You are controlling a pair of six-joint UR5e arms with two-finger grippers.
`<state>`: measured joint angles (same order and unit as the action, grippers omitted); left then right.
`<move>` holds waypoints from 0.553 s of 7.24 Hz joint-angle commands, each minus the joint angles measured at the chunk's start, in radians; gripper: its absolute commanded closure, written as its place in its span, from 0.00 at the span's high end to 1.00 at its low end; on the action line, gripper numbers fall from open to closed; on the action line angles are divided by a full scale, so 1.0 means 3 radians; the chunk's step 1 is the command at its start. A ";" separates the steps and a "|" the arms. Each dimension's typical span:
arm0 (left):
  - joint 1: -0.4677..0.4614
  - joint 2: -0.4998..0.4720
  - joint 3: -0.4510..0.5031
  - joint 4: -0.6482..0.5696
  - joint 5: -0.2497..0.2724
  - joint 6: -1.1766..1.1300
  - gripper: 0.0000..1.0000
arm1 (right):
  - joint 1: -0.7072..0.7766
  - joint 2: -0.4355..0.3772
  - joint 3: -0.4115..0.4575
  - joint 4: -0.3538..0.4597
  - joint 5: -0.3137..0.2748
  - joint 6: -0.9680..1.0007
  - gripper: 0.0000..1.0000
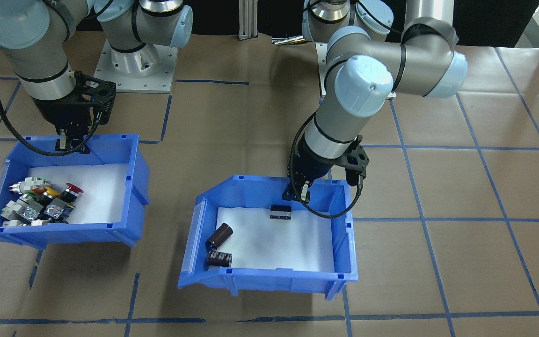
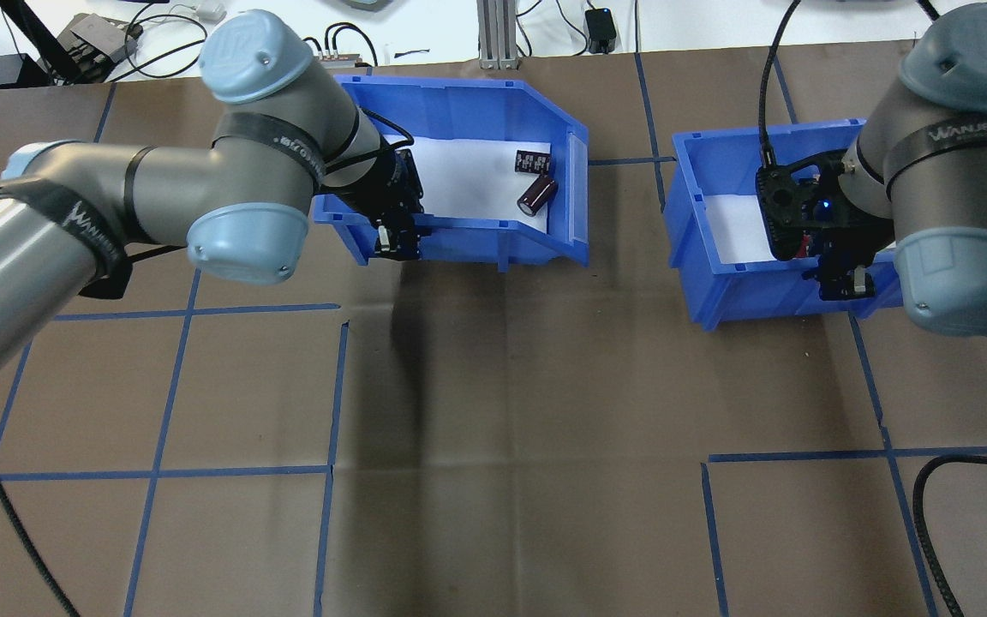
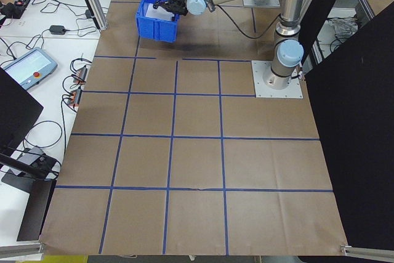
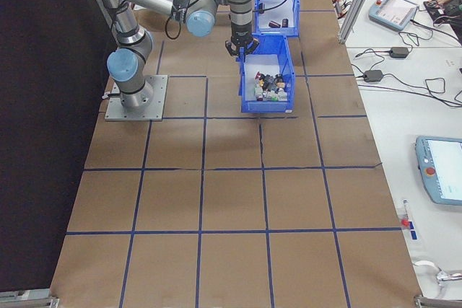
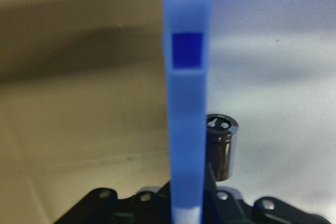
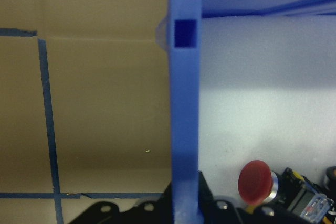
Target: Place battery box in front
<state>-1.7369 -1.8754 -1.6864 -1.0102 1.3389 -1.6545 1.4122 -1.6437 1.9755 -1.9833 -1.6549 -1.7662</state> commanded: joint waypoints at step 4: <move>-0.0280 -0.0605 0.0482 0.0038 -0.0187 -0.0492 0.07 | -0.0167 -0.0028 0.0031 0.0040 -0.0016 -0.0065 0.00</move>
<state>-1.8147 -2.0355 -1.5539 -1.0035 1.3125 -1.7729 1.3722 -1.6517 1.9847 -1.9748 -1.6580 -1.7842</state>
